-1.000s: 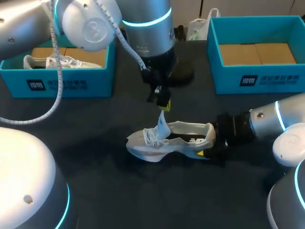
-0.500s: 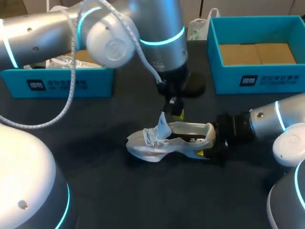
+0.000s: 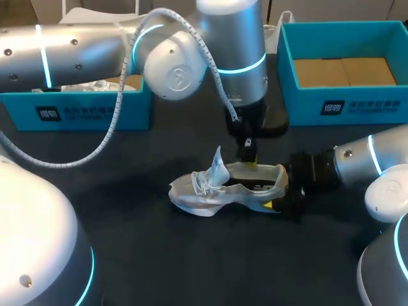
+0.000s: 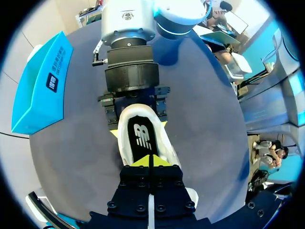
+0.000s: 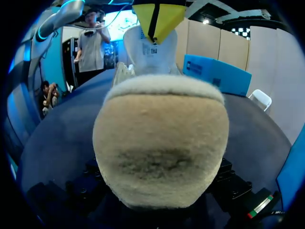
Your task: Take the shoe out of the shoebox, open the shoe tongue, remove and reinsert the insole, then place the shoe into the shoebox
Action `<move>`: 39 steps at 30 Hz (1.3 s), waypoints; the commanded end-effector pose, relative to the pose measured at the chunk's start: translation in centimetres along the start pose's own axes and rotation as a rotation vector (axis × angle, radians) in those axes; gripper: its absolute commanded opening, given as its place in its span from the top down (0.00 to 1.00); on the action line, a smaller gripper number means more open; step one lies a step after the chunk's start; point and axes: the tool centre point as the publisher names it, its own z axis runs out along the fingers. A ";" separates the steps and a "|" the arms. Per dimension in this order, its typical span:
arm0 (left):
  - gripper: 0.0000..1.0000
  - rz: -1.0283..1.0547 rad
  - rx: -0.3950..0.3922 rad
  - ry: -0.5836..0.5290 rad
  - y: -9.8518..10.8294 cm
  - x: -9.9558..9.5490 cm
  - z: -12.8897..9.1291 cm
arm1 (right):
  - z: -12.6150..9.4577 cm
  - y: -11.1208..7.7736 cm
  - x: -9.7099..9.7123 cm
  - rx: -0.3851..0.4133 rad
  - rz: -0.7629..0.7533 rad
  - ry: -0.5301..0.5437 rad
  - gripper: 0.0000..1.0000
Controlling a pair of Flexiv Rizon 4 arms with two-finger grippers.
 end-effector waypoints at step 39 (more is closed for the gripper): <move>1.00 -0.068 -0.050 0.093 0.3 0.4 8.8 | 0.6 0.0 0.2 0.007 0.000 -0.003 1.00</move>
